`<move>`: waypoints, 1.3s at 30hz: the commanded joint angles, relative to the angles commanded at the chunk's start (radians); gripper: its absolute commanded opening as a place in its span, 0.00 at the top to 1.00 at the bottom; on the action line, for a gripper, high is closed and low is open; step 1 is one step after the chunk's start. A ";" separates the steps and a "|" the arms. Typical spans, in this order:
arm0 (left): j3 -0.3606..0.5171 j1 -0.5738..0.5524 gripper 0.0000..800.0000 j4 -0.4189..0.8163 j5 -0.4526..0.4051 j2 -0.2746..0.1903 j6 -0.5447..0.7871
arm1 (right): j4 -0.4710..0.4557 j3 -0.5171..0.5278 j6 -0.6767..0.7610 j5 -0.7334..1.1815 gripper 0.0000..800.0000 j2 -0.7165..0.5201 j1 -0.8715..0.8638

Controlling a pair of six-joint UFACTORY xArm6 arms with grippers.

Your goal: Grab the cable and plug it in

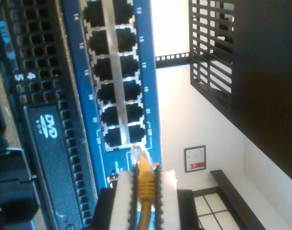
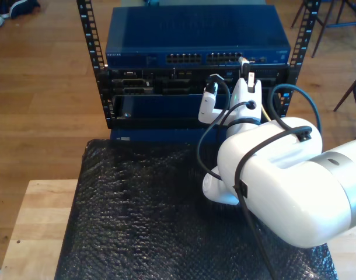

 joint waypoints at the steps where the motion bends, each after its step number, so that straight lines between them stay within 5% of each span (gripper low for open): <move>1: 0.000 0.000 0.00 0.000 0.000 0.000 0.000 | 0.000 0.000 0.000 0.000 1.00 0.000 0.003; 39: 0.000 0.000 0.00 0.000 0.000 0.000 0.000 | 0.038 -0.049 -0.020 0.040 1.00 0.012 0.017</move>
